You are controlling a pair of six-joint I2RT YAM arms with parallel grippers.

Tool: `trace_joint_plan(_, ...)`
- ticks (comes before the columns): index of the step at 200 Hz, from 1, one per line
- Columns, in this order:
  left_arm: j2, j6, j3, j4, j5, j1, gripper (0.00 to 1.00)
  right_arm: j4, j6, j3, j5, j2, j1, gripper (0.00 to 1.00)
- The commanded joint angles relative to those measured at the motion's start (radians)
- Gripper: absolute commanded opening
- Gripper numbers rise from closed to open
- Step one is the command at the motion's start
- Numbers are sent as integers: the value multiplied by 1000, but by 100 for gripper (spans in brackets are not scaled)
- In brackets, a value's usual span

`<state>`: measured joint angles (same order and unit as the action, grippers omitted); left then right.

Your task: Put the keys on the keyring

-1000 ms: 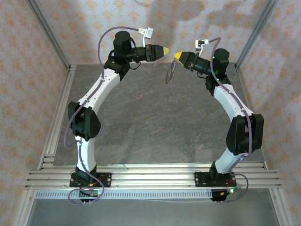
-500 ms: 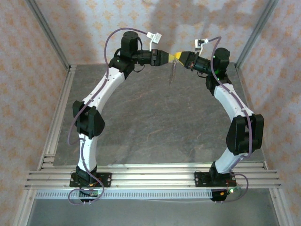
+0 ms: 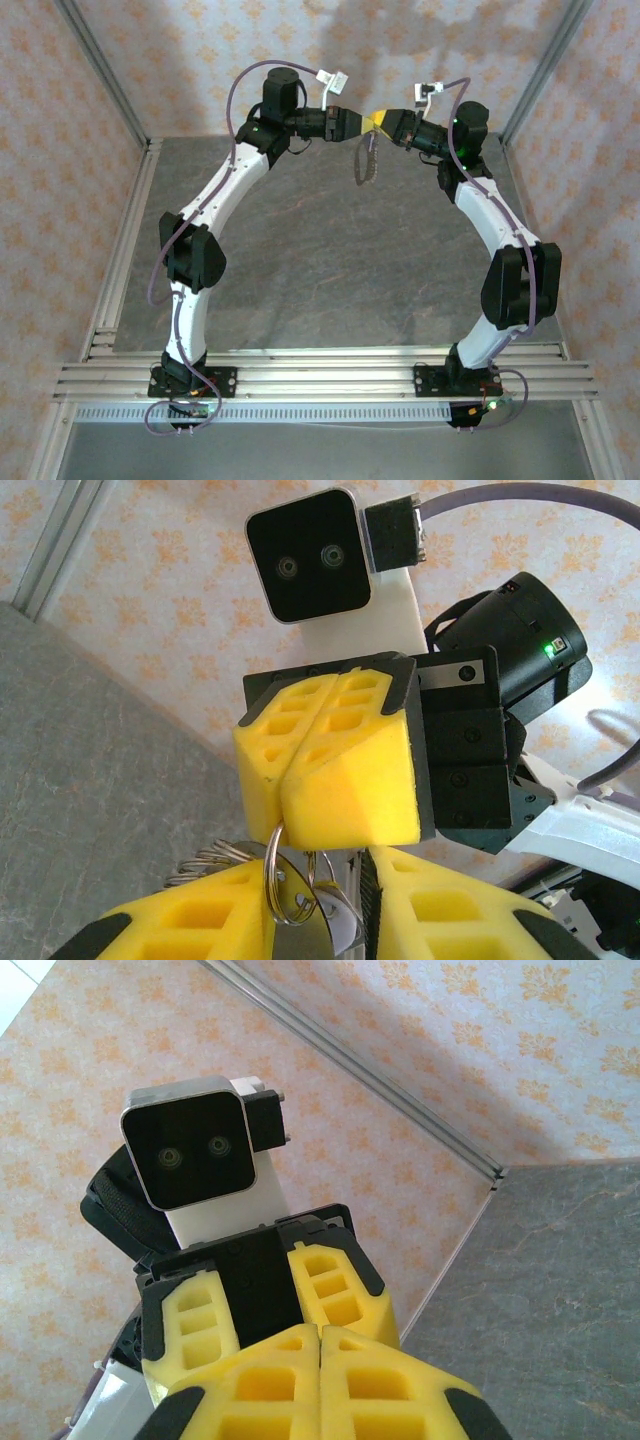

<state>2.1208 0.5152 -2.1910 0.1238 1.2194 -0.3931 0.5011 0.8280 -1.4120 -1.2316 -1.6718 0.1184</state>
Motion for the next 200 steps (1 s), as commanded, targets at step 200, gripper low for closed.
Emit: trace_joint_plan(200,-32,138,63,-232,10,8,13,14,-43,-8,-11,24,-8,0)
